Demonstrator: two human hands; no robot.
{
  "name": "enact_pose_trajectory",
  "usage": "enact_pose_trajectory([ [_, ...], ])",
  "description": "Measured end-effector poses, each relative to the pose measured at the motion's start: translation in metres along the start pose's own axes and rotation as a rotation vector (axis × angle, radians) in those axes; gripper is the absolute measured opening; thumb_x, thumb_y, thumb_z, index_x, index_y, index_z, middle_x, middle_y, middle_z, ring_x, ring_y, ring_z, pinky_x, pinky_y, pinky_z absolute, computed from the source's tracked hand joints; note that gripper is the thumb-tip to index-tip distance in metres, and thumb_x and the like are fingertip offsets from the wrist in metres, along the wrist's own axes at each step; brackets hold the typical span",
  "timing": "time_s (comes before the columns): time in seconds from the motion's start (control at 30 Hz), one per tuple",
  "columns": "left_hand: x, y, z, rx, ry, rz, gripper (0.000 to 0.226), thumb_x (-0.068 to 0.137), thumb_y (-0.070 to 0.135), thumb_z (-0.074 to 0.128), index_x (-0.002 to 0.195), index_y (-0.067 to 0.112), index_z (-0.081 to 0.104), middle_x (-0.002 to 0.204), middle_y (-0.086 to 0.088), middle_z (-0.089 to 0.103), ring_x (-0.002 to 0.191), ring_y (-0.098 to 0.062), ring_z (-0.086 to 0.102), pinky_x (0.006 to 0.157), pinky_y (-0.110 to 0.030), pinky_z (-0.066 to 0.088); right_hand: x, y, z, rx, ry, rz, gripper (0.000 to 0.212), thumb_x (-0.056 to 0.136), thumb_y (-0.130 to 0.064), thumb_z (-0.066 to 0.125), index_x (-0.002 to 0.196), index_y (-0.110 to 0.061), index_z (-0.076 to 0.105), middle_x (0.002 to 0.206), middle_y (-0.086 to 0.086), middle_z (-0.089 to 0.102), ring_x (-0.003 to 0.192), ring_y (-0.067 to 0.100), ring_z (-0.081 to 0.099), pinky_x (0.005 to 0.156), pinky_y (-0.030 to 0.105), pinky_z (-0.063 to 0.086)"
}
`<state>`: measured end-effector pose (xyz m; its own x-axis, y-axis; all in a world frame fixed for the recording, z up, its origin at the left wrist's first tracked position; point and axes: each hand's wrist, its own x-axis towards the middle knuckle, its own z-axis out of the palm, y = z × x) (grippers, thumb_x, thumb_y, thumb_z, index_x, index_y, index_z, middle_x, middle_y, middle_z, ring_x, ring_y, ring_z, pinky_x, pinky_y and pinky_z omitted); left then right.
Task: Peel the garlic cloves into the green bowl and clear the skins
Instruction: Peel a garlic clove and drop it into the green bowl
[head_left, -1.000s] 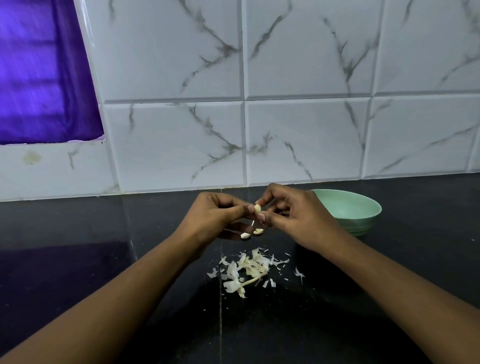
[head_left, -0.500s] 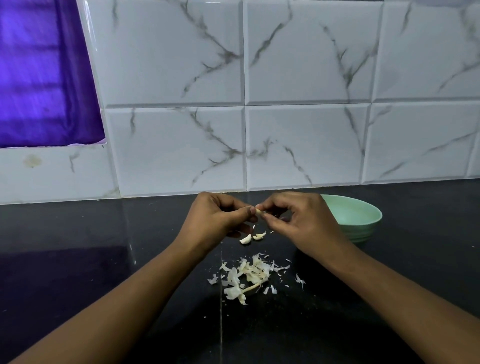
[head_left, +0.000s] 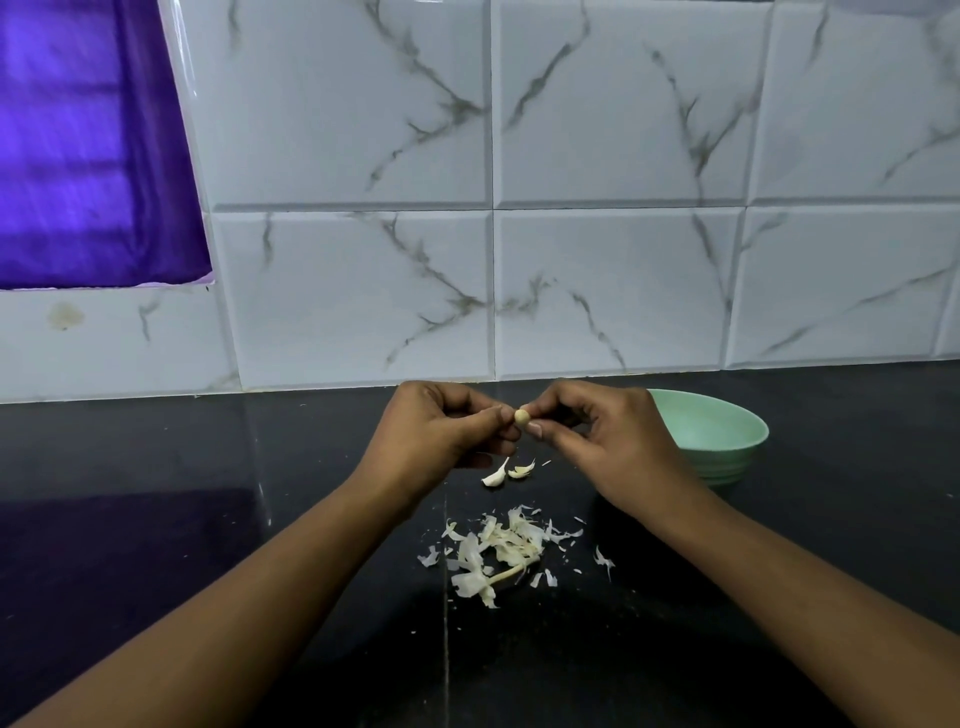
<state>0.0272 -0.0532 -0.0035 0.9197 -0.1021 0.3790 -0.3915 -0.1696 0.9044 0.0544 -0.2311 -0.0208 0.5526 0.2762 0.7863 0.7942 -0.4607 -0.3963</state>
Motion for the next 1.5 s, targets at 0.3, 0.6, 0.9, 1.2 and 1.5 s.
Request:
enact_pose_trajectory([
  [0.3,0.000,0.002,0.001,0.017,0.007,-0.032,0.009,0.083,0.011,0.069,0.079,0.004,0.073,0.077,-0.011,0.075,0.071,-0.017,0.072,0.059,-0.021,0.054,-0.001,-0.002,-0.001,-0.141,0.006,-0.142,0.003,0.080,-0.014,0.073,0.081,-0.014,0.070,0.077,-0.009,0.071,0.068,0.003,0.066,0.063,0.028,0.055],
  [0.6,-0.001,0.000,0.003,0.007,0.048,0.012,0.011,0.085,0.006,0.067,0.074,0.006,0.071,0.072,-0.010,0.074,0.066,-0.015,0.070,0.059,-0.022,0.054,-0.002,-0.001,0.002,-0.015,-0.020,-0.034,0.006,0.081,-0.012,0.073,0.084,-0.016,0.069,0.079,-0.006,0.073,0.071,0.004,0.068,0.068,0.030,0.057],
  [0.9,-0.001,0.004,0.002,0.071,0.012,0.017,0.013,0.080,0.019,0.074,0.082,0.006,0.074,0.077,-0.009,0.075,0.075,-0.020,0.073,0.068,-0.028,0.058,0.000,-0.001,0.000,0.201,-0.072,0.101,0.009,0.079,-0.008,0.073,0.083,-0.014,0.068,0.075,-0.004,0.072,0.073,0.009,0.070,0.072,0.024,0.057],
  [1.2,0.000,-0.001,0.004,0.379,0.121,0.178,0.008,0.079,0.015,0.072,0.073,0.017,0.076,0.063,0.001,0.072,0.064,-0.016,0.070,0.065,-0.033,0.058,-0.003,-0.005,0.003,-0.012,-0.038,-0.028,0.006,0.081,-0.017,0.073,0.080,-0.016,0.067,0.071,-0.007,0.070,0.065,0.002,0.066,0.063,0.024,0.055],
  [1.5,0.001,-0.002,-0.001,0.120,0.024,0.158,0.006,0.084,0.010,0.070,0.089,0.012,0.072,0.078,-0.006,0.075,0.072,-0.019,0.073,0.063,-0.030,0.058,0.002,-0.011,0.001,0.431,-0.100,0.322,0.007,0.082,-0.007,0.070,0.086,-0.012,0.067,0.075,0.006,0.073,0.069,0.017,0.070,0.062,0.027,0.056],
])
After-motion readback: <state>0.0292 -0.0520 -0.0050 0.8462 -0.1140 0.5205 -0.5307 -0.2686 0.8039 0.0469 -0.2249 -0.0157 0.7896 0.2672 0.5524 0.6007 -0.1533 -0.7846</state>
